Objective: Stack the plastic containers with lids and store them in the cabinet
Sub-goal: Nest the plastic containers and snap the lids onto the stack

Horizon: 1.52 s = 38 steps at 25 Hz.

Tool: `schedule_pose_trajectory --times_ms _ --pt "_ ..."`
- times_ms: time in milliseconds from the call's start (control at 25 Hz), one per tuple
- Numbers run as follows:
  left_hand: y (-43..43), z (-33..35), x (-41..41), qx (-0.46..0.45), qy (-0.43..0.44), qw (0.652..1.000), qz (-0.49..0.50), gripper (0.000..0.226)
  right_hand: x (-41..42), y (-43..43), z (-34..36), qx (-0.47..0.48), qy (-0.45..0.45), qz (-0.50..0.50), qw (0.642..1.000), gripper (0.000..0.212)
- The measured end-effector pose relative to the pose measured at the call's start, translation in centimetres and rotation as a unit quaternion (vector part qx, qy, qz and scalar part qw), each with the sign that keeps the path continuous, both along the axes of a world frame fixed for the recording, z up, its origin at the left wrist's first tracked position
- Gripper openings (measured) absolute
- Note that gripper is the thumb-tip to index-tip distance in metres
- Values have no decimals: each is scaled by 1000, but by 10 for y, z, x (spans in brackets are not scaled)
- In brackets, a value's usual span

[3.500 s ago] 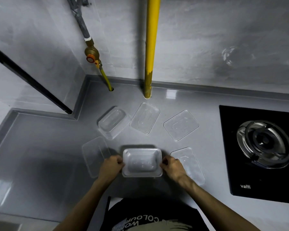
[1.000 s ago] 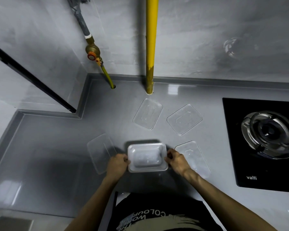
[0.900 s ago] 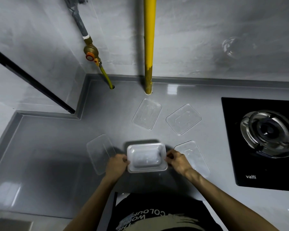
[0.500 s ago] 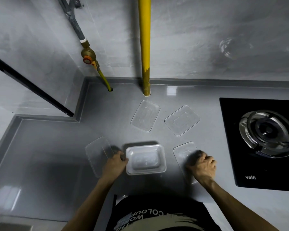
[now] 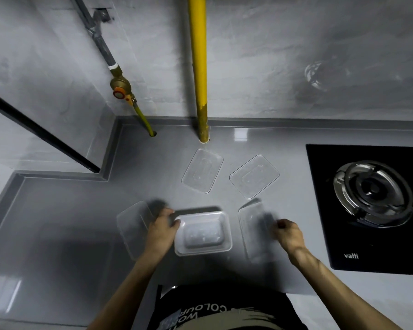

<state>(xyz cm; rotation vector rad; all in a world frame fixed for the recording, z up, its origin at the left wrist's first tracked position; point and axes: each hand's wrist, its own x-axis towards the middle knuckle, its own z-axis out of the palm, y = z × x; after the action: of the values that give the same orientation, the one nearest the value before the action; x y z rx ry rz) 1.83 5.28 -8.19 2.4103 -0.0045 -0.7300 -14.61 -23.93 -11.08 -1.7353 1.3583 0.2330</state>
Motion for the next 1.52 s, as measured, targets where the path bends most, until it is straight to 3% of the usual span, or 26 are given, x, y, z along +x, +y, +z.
schedule_pose_trajectory --times_ms 80,200,320,440,560,680,800,960,1040,1080,1120,1200,1240,1400,1520 --pt "-9 7 1 -30 -8 999 -10 26 6 3 16 69 -106 -79 989 13" --pt "-31 24 -4 -158 77 984 -20 15 21 17 47 171 -238 -145 945 10" --pt "-47 38 -14 -248 199 948 -11 32 40 43 67 240 -279 -117 922 13" --pt "-46 45 -18 -306 207 928 42 47 52 70 73 267 -285 -60 919 27" --pt "-30 48 -12 -360 189 906 119 40 50 77 68 217 -296 -33 930 45" --pt "-17 50 -7 -420 268 849 176 19 48 74 64 105 -274 84 952 54" --pt "-15 55 -7 -463 366 783 195 28 53 77 61 1 -222 164 961 34" --pt "-14 58 -7 -510 397 738 194 24 55 77 60 -11 -246 110 963 10" --pt "-14 58 -7 -516 369 749 191 13 55 76 61 2 -278 100 955 18" --pt "-14 56 -7 -507 336 773 181 8 56 76 61 18 -292 92 952 22" --pt "-14 54 -7 -485 285 812 157 2 57 77 60 41 -304 80 949 25" --pt "-14 48 -7 -393 140 906 70 19 61 80 58 103 -312 39 944 25" --pt "-15 46 -7 -348 83 933 25 30 63 81 58 137 -311 15 940 23" --pt "-9 40 -9 -271 -2 960 -67 80 68 85 59 217 -292 -52 930 27" --pt "-5 34 -8 -258 4 963 -81 81 71 85 63 263 -281 -38 922 16"
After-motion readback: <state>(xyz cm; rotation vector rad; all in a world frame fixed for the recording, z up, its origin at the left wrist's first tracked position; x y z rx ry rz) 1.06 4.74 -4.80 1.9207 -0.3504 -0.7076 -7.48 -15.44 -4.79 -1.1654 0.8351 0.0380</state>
